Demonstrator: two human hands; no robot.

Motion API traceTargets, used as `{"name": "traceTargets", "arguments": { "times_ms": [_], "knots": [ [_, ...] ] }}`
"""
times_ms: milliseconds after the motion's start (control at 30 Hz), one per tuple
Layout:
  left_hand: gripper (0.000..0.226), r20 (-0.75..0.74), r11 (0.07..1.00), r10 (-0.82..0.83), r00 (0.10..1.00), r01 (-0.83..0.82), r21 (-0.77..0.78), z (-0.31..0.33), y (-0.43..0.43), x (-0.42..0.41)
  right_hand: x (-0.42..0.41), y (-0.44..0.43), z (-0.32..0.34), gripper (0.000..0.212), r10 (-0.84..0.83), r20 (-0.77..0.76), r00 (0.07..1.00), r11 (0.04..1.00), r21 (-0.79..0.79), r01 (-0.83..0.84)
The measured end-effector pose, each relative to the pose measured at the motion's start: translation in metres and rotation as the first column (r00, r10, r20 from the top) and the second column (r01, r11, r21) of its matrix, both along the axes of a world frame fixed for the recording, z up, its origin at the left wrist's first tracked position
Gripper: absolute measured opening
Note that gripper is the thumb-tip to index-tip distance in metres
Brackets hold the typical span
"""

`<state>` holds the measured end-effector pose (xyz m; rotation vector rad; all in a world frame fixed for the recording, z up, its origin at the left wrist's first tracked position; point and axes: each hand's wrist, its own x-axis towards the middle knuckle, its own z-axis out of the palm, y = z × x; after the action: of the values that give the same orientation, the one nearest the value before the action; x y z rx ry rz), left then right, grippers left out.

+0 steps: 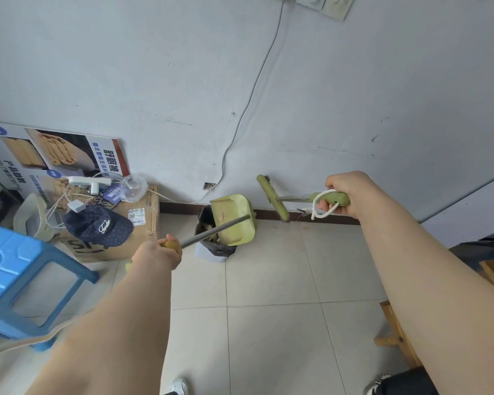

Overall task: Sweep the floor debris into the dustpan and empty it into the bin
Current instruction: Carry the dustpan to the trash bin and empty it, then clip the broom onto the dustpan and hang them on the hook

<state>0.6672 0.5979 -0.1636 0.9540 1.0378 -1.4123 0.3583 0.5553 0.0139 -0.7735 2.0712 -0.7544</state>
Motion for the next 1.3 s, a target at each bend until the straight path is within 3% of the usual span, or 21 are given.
{"name": "traceTargets", "arguments": {
  "times_ms": [200, 367, 533, 700, 867, 1033, 1167, 1300],
  "knots": [
    [0.031, 0.0, 0.997, -0.006, 1.0, 0.006, -0.08, 0.012, -0.007, 0.013, 0.001, 0.007, -0.002, 0.007, 0.01, 0.009, 1.0, 1.0, 0.001, -0.01],
    [0.024, 0.092, 0.983, -0.125, 0.988, 0.136, -0.127, 0.029, -0.011, 0.005, 0.0, 0.011, -0.002, 0.01, -0.014, 0.045, 0.999, 1.0, -0.024, 0.015],
    [0.019, 0.323, 0.925, -0.262, 0.909, 0.332, -0.186, 0.062, -0.031, 0.001, -0.009, 0.018, 0.0, 0.01, -0.061, 0.047, 0.997, 0.998, -0.032, 0.062],
    [0.035, 0.52, 0.878, -0.277, 0.808, 0.432, -0.205, 0.099, -0.044, -0.018, -0.02, 0.026, 0.002, 0.009, -0.112, 0.102, 0.988, 0.991, -0.065, 0.119],
    [0.042, 0.795, 0.697, -0.372, 0.479, 0.71, -0.102, 0.131, -0.051, -0.054, -0.04, 0.033, 0.017, 0.008, -0.162, 0.247, 0.955, 0.978, -0.088, 0.188],
    [0.038, 0.967, 0.359, -0.256, 0.006, 0.929, 0.089, 0.148, -0.06, -0.088, -0.069, 0.027, 0.042, 0.01, -0.154, 0.424, 0.892, 0.971, -0.1, 0.215],
    [0.02, 0.949, 0.066, -0.038, -0.312, 0.947, 0.314, 0.161, -0.072, -0.119, -0.095, 0.014, 0.065, 0.005, -0.131, 0.568, 0.813, 0.961, -0.129, 0.246],
    [0.01, 0.83, -0.003, 0.206, -0.519, 0.847, 0.531, 0.17, -0.094, -0.151, -0.123, -0.007, 0.079, 0.011, -0.122, 0.639, 0.759, 0.944, -0.162, 0.288]
  ]
}}
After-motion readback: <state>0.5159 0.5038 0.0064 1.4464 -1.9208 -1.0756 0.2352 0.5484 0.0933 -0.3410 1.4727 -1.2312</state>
